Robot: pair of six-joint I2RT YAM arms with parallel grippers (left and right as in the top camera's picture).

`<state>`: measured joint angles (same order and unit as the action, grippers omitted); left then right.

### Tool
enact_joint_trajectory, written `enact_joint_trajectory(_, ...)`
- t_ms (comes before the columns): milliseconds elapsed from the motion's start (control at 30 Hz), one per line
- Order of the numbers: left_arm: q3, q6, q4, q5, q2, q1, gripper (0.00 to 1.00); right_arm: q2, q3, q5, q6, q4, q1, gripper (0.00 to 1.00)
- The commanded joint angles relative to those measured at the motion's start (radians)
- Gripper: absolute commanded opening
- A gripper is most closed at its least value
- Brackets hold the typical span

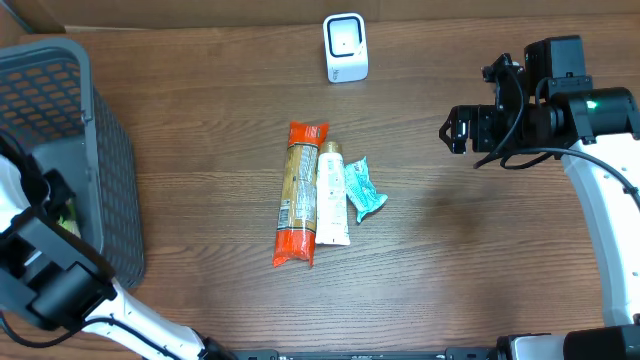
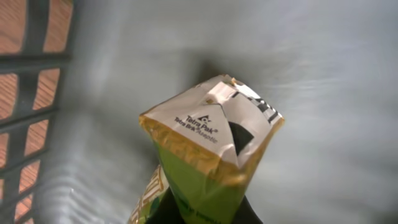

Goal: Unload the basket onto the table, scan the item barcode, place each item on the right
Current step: 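Reach into the basket and grasp the yellow-green juice carton, left gripper, then place the juice carton right of the mint packet and release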

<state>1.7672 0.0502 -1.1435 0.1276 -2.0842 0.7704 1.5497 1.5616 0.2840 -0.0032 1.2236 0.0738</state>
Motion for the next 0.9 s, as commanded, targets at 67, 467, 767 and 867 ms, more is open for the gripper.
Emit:
enact_joint_trajectory(67, 0.352, -0.111, -0.148, -0.070, 0.042, -0.048, 0.04, 0.002, 0.008, -0.002, -0.001, 0.003, 0.004, 1.00)
enact_joint_trajectory(467, 0.721, -0.171, -0.391, -0.151, 0.263, -0.290, 0.04, 0.002, 0.008, -0.002, -0.001, 0.005, 0.004, 1.00)
enact_joint_trajectory(767, 0.721, -0.229, -0.413, -0.147, 0.379, -0.599, 0.04, 0.002, 0.008, -0.002, -0.001, 0.010, 0.004, 1.00)
enact_joint_trajectory(867, 0.713, -0.304, -0.455, -0.145, 0.363, -0.687, 0.04, 0.002, 0.008, -0.003, -0.002, 0.013, 0.004, 1.00)
